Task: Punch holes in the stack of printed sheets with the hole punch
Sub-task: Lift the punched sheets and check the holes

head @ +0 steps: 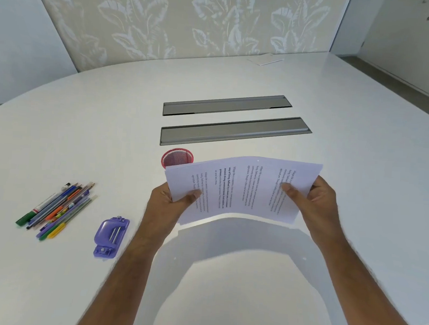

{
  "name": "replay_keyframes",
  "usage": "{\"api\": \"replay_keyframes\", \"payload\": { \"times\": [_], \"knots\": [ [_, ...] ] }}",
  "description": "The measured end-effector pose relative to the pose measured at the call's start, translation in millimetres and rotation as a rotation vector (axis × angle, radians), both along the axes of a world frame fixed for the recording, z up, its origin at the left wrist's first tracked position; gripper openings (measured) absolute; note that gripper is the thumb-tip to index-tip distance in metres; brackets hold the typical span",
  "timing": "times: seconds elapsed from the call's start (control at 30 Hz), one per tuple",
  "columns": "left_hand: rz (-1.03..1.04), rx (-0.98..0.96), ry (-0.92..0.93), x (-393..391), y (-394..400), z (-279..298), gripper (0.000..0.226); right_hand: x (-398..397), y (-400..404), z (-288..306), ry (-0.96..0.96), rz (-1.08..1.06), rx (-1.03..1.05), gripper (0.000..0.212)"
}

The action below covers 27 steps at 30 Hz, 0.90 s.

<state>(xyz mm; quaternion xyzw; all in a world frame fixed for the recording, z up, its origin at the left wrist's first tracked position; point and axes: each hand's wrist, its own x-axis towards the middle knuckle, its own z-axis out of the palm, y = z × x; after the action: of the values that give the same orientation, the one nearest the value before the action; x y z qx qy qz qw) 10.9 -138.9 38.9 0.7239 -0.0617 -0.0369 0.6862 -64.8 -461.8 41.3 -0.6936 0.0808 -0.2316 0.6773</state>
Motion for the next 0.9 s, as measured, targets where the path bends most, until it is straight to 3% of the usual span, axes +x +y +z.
{"api": "replay_keyframes", "payload": {
  "times": [0.13,0.27,0.4,0.53,0.63,0.77,0.9],
  "knots": [
    [-0.006,-0.008,0.012,-1,-5,-3,0.034,0,0,-4,0.01,-0.005,0.013,0.033],
    [-0.008,0.038,0.045,-2,-9,-11,0.019,0,0,-19,0.08,0.026,-0.001,0.031],
    [0.025,0.017,0.03,-3,-9,-6,0.031,3,-1,-17,0.077,0.024,0.028,0.032],
    [0.021,-0.042,0.016,-1,-6,1,0.025,3,-8,-17,0.053,0.061,0.047,0.03],
    [0.03,-0.16,0.043,1,-3,3,0.032,0,-13,-15,0.042,0.049,0.128,0.021],
    [0.011,-0.224,0.042,2,-3,4,0.042,-2,-13,-13,0.016,0.065,0.275,0.042],
    [0.006,-0.276,0.056,1,-8,2,0.048,1,-8,-10,-0.026,0.095,0.522,0.035]
  ]
}}
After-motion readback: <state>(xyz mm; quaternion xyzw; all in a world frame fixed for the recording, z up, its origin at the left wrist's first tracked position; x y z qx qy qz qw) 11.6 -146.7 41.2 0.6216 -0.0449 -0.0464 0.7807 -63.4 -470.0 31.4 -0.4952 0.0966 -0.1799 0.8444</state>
